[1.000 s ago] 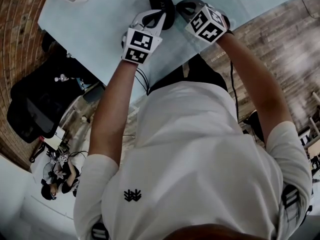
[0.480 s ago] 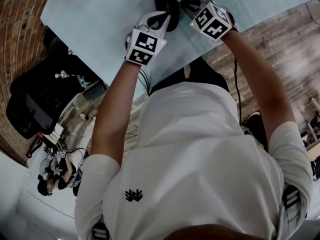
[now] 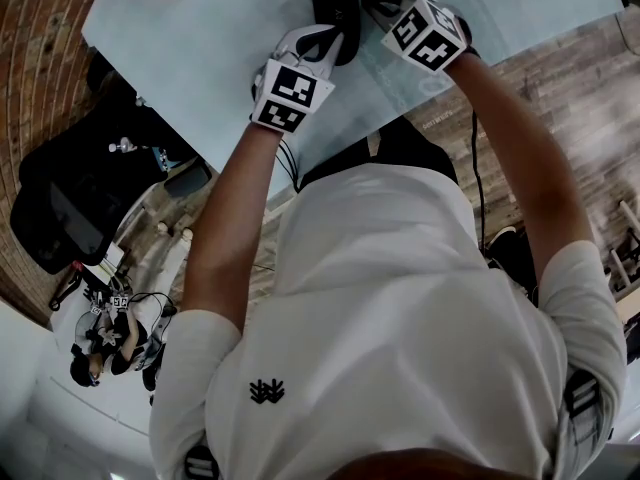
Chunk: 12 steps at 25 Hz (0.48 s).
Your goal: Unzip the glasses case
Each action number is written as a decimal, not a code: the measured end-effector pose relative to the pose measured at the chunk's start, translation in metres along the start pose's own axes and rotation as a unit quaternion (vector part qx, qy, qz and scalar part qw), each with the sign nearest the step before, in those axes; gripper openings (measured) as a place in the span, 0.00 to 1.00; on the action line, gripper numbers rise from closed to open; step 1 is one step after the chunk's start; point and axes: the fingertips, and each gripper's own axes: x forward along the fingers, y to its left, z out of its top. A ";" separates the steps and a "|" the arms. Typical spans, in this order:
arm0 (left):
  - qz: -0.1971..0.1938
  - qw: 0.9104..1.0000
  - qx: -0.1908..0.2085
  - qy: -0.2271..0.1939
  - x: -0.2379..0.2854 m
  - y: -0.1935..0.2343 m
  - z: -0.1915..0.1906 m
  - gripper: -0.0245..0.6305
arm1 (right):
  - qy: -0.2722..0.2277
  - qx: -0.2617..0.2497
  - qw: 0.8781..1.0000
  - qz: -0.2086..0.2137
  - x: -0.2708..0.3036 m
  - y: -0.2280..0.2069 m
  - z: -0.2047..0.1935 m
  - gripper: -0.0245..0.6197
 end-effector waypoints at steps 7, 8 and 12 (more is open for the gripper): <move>-0.001 1.000 0.019 0.007 0.005 0.000 -0.002 0.12 | -0.001 -0.012 1.000 0.008 0.007 -0.015 0.001 0.04; -0.001 1.000 0.020 0.008 0.005 -0.001 -0.001 0.12 | 0.000 -0.015 1.000 0.010 0.007 -0.016 0.000 0.04; 0.003 1.000 0.017 0.016 0.006 0.002 -0.006 0.12 | 0.001 -0.029 0.999 0.020 0.012 -0.021 0.002 0.04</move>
